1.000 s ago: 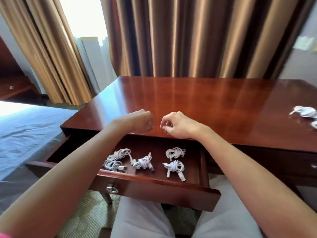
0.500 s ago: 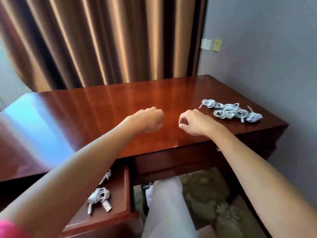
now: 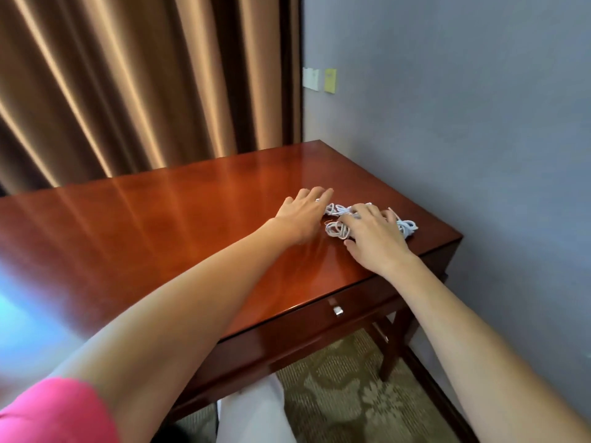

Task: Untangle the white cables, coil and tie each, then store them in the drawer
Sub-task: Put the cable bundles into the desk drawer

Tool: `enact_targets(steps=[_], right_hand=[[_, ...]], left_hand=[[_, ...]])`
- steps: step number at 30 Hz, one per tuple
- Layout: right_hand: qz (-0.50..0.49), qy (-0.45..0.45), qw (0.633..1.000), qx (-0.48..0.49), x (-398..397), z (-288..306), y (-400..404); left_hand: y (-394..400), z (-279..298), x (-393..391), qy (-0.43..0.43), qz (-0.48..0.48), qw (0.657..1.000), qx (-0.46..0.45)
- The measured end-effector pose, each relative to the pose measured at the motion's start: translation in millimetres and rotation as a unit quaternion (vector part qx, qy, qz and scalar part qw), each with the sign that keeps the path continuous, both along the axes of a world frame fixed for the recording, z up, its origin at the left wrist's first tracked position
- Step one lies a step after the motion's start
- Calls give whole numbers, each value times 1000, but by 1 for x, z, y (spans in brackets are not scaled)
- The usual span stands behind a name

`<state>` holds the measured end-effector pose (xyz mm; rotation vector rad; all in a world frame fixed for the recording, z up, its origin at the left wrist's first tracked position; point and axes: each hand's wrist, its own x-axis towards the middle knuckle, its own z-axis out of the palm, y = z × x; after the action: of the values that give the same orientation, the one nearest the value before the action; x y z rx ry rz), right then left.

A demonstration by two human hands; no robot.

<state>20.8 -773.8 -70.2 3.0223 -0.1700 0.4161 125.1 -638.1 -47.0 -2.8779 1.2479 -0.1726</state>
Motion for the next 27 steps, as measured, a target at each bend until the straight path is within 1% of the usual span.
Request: enact_targets(steps=[3,6,8,11,13,15,17,19,21,25,27], right_hand=[[25,-11,999,-20,11,-5,-3],[35,-9,999,-17,20,-5,1],[38,-7,999,-19,22,-7,5],[35,-17,999,-10,22,-6,12],[32,-23,999,-4,21,-2,21],[26,-25,999,-5,18,4,31],[20,-23,1000,7,15,8,37],[18,-3,1000,23,11,14,41],[20,13,999,35,7,20,49],[4,33,998,53,-2,27,67],[-6,34,998,60,-6,29,75]], left_hand=[[-15,-9,17,37,9,999,9],[-19,-16,25,13,14,1000,-6],[-15,-18,27,8,26,998,-48],[-3,-15,31,66,40,989,-122],[10,-11,33,118,36,981,-150],[20,-8,30,153,34,978,-140],[26,-1,25,159,41,983,-85],[34,6,17,156,41,987,-26],[48,12,8,166,46,985,8],[76,12,-12,195,49,979,17],[84,7,-19,195,53,979,-14]])
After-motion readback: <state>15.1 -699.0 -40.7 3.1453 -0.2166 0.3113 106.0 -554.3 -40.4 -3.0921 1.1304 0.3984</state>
